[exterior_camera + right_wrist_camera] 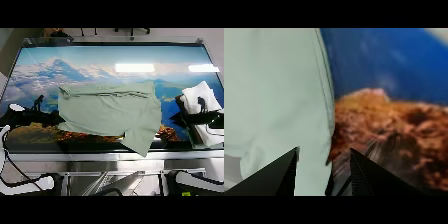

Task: Fold the shirts.

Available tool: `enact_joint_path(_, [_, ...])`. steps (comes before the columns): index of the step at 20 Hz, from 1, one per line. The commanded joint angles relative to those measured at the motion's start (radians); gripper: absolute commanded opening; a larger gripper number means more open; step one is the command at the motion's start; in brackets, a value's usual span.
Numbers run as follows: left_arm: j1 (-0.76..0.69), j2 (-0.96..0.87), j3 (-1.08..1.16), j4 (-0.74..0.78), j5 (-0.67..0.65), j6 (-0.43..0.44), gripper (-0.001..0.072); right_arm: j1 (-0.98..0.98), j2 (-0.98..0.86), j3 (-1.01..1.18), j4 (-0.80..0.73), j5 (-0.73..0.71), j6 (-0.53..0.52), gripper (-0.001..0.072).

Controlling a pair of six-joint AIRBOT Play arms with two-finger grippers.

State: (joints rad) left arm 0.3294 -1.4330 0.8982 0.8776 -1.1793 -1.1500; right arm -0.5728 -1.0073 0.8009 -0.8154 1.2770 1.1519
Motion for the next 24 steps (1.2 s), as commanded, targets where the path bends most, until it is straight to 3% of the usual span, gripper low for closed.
enact_joint_path(1, [-0.001, -0.007, 0.052, -0.008, 0.020, 0.003, 0.0019, 0.052, 0.003, -0.180, 0.030, -0.049, -0.031, 0.0386])
enact_joint_path(9, [-0.002, -0.113, 0.057, -0.008, -0.033, 0.004, 0.0018, 0.367, -0.001, -0.284, 0.150, -0.213, -0.053, 0.0383])
enact_joint_path(10, [-0.002, -0.113, 0.057, -0.008, -0.034, 0.004, 0.0019, 0.379, -0.001, -0.284, 0.163, -0.216, -0.058, 0.0332])
enact_joint_path(12, [0.000, -0.096, 0.057, -0.004, -0.050, 0.004, 0.0018, 0.376, 0.007, -0.274, 0.173, -0.172, -0.079, 0.0086])
enact_joint_path(13, [0.006, -0.082, 0.056, -0.003, -0.061, 0.000, 0.0018, 0.365, 0.023, -0.263, 0.167, -0.131, -0.078, 0.0020])
enact_joint_path(15, [0.024, -0.046, 0.056, 0.067, -0.105, -0.066, 0.0018, 0.330, 0.079, -0.256, 0.069, -0.072, 0.006, 0.0020])
enact_joint_path(19, [0.022, 0.051, -0.002, 0.303, -0.225, -0.213, 0.0018, 0.307, 0.254, -0.256, -0.391, 0.009, 0.326, 0.0019])
enact_joint_path(21, [0.022, 0.115, -0.092, 0.325, -0.232, -0.223, 0.0018, 0.307, 0.349, -0.256, -0.500, 0.069, 0.367, 0.0018])
enact_joint_path(24, [0.022, 0.177, -0.200, 0.316, -0.250, -0.232, 0.0018, 0.307, 0.462, -0.256, -0.469, 0.068, 0.325, 0.0018])
